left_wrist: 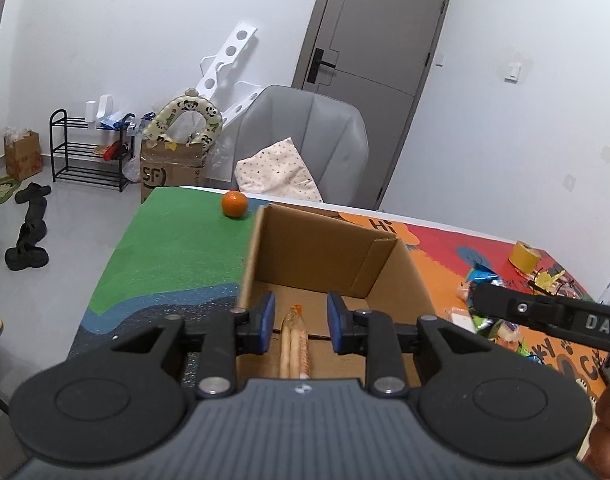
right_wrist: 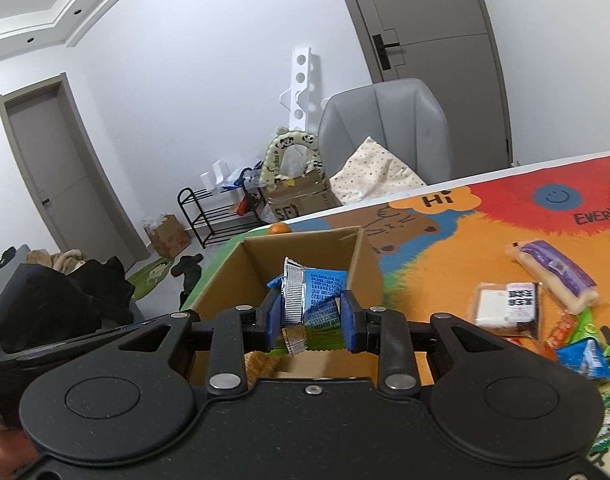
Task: Organize snacks
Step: 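Open the left tool dropping the bread roll while the right tool drops the candy into the box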
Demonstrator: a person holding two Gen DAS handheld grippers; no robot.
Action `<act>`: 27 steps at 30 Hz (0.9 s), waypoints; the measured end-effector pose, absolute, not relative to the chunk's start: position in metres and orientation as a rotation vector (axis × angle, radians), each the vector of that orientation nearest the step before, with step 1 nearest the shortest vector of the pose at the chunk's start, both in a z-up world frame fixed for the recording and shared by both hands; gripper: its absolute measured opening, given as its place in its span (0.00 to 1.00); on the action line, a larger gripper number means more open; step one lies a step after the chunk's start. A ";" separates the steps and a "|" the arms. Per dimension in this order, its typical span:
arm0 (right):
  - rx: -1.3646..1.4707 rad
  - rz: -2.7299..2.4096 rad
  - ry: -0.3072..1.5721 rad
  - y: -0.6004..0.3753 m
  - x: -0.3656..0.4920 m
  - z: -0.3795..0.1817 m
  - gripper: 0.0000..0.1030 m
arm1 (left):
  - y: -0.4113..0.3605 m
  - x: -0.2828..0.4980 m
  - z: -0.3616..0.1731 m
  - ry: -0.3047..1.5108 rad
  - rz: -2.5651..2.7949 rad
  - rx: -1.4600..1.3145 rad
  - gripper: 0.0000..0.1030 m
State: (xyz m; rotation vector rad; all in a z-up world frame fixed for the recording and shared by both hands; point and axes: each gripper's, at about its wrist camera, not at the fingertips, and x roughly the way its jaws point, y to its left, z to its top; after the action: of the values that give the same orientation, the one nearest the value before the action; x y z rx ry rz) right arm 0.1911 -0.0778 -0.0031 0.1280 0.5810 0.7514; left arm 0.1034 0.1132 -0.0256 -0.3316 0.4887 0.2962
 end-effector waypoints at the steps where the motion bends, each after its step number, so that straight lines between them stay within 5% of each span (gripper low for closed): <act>1: 0.130 0.758 0.584 -0.075 0.191 -0.003 0.28 | 0.114 0.101 -0.025 0.486 0.297 -0.331 0.31; 5: 0.130 0.785 0.585 -0.063 0.189 0.001 0.28 | 0.119 0.093 -0.023 0.478 0.309 -0.332 0.49; 13: 0.144 0.823 0.571 -0.042 0.188 0.010 0.30 | 0.127 0.080 -0.024 0.484 0.347 -0.349 0.69; 19: 0.147 0.826 0.574 -0.045 0.184 0.010 0.45 | 0.128 0.076 -0.022 0.483 0.380 -0.334 0.84; 27: 0.143 0.780 0.587 -0.063 0.179 0.004 0.66 | 0.125 0.080 -0.023 0.491 0.374 -0.340 0.88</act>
State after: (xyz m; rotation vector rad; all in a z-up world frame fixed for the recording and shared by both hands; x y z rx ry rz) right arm 0.1789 -0.0625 0.0038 0.1431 0.5871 0.7795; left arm 0.0798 0.1252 -0.0233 -0.3398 0.4910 0.3742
